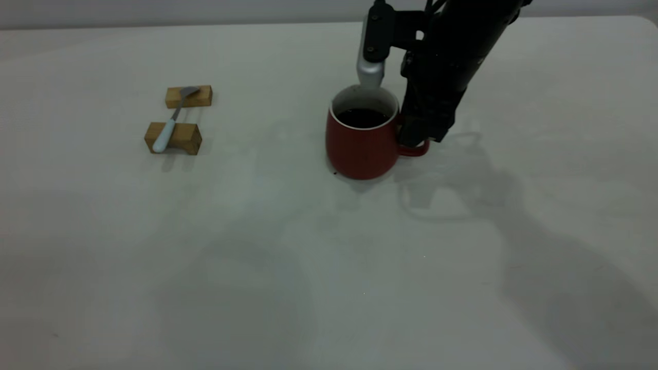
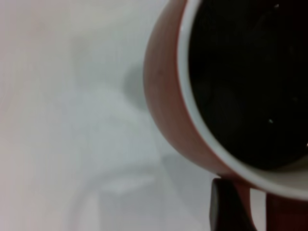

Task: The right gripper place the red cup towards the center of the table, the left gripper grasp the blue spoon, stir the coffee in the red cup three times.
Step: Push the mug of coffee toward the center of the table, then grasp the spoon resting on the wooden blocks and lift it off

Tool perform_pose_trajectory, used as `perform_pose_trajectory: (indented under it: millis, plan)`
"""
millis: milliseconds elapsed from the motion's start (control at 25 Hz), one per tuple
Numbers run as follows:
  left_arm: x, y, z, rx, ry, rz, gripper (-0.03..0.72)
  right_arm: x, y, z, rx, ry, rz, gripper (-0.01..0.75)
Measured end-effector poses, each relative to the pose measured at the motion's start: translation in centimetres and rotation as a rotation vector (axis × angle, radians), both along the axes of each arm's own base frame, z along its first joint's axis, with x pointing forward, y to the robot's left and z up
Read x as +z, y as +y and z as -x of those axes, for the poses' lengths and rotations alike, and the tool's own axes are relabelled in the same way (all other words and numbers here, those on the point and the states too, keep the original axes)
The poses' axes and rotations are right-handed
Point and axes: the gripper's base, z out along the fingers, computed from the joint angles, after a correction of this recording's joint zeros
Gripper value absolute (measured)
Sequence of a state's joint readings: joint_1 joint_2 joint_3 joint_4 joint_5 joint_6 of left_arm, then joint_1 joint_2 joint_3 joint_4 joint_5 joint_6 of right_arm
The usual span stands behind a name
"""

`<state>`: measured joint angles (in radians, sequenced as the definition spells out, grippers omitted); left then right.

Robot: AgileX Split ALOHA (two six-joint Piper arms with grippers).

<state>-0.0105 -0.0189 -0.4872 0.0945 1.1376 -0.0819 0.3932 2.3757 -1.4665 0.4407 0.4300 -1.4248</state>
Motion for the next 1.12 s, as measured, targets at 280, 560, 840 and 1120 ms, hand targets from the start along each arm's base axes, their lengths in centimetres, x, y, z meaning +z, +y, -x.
perform_pose_trajectory:
  millis: [280, 560, 840, 1120]
  plan:
    - [0.0, 0.0, 0.0, 0.000, 0.000, 0.000, 0.476, 0.1, 0.5, 0.1, -0.024, -0.002, -0.024, 0.392]
    - [0.0, 0.0, 0.0, 0.000, 0.000, 0.000, 0.476, 1.4, 0.1, 0.1, -0.060, 0.039, -0.047, 0.391]
    - [0.0, 0.0, 0.0, 0.000, 0.000, -0.001, 0.476, 9.3, -1.7, 0.1, -0.208, 0.070, -0.135, 0.391]
    - [0.0, 0.0, 0.0, -0.001, 0.000, 0.000, 0.476, 22.0, -5.7, 3.1, -0.509, 0.063, -0.232, 0.391]
